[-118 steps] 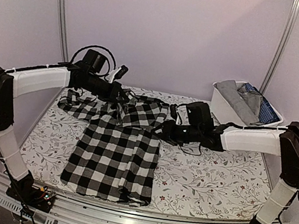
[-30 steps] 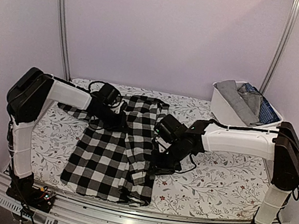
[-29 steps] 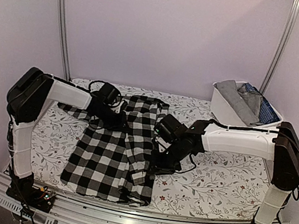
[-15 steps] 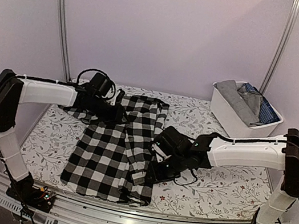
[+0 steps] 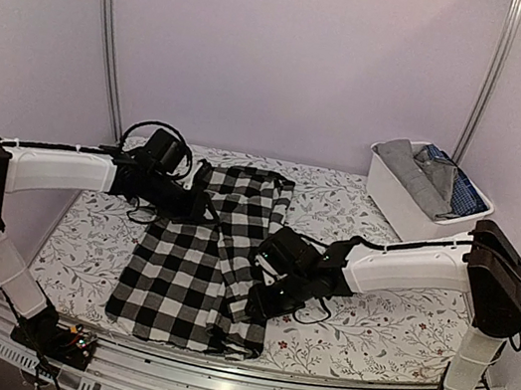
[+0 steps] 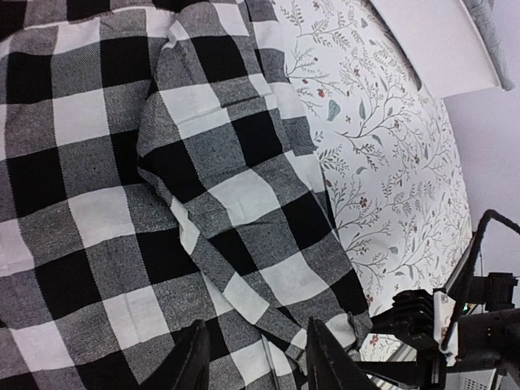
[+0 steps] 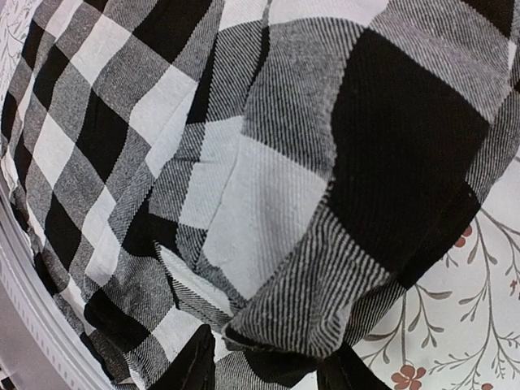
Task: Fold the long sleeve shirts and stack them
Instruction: Adjust the sleeve at the center of the board.
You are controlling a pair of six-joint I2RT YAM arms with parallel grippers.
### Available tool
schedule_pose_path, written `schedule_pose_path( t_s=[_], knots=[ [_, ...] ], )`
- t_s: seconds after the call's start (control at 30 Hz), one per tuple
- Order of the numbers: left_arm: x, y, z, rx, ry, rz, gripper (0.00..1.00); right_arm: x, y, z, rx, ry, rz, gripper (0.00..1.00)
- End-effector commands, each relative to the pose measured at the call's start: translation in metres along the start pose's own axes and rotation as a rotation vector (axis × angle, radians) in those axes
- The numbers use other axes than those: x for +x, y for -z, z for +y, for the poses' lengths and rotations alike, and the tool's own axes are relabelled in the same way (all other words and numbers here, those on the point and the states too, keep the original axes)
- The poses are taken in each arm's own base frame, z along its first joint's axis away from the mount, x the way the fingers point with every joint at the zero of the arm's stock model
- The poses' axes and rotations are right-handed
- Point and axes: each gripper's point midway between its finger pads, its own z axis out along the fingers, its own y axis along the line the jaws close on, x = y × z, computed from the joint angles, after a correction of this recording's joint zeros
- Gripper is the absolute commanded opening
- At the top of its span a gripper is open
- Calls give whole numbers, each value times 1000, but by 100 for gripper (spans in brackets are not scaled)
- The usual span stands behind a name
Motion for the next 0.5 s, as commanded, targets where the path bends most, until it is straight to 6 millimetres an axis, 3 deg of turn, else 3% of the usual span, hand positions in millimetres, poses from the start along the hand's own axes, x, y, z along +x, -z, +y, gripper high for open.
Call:
schedule_pose_path(
  t_s=[0.0, 0.27, 0.47],
  knots=[
    [-2, 12, -9, 11, -30, -24, 40, -18, -2, 6, 15, -3, -32, 38],
    [-2, 19, -12, 20, -50, -37, 40, -24, 2, 8, 96, -51, 71, 6],
    [-1, 25, -20, 56, -70, -36, 40, -6, 19, 22, 84, -113, 252, 0]
  ],
)
